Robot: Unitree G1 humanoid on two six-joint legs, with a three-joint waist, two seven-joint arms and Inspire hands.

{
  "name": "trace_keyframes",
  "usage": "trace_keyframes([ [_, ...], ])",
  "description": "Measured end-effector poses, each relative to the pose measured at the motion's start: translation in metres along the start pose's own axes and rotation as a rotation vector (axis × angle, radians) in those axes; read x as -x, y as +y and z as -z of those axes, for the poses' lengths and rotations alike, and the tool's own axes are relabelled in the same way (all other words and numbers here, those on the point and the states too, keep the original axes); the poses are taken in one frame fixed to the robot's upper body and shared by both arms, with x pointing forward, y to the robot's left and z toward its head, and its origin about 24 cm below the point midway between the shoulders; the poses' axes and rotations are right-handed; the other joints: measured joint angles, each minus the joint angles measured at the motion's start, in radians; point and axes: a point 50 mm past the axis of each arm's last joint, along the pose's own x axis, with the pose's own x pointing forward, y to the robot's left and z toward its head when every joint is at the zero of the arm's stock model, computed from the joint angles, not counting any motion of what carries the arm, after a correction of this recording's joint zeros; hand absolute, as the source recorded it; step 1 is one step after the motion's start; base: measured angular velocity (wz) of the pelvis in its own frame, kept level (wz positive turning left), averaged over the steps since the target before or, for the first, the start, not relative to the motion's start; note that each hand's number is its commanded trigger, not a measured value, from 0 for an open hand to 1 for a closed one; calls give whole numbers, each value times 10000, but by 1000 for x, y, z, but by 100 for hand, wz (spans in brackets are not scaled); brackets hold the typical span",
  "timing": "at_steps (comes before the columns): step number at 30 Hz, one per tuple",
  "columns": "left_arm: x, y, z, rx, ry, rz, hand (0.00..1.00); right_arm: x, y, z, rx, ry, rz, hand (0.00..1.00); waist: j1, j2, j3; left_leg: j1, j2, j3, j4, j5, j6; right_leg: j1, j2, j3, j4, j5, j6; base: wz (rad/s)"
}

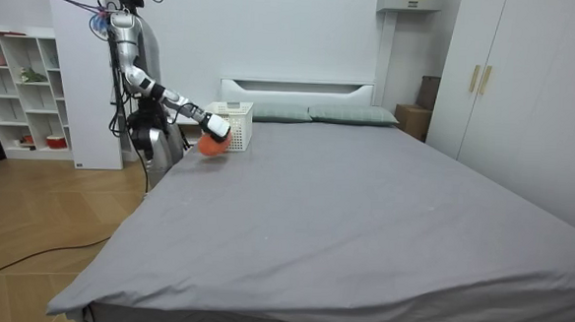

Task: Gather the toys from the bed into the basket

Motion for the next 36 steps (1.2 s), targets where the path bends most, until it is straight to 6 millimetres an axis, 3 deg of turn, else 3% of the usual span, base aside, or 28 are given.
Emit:
trace_keyframes([
  [10,-1,2,-2,192,-12,-283,0,4,-19,-35,-259,-1543,786,100,15,-159,49,110,23,195,-62,-16,17,0,-3,127,32,6,7,-5],
  [17,-1,3,0,355,145,-494,0,15,-40,-68,188,-2961,1675,100,4,-7,6,147,20,258,-147,-9,22,-53,-37,240,38,15,16,-3],
  [20,-2,2,1,335,274,-478,0,18,-46,-75,311,-3319,1893,100,31,72,41,283,20,280,-181,-8,23,51,-45,254,25,11,22,-1],
  [32,-1,0,7,360,549,-485,0,41,-76,-132,530,-5668,3239,100,72,75,10,253,25,326,-304,-12,23,-22,28,302,21,9,26,-2],
  [36,-1,0,8,264,601,-463,0,51,-82,-146,510,-6399,3543,100,126,-13,-46,126,19,278,-287,-10,23,-117,21,246,22,10,26,2],
])
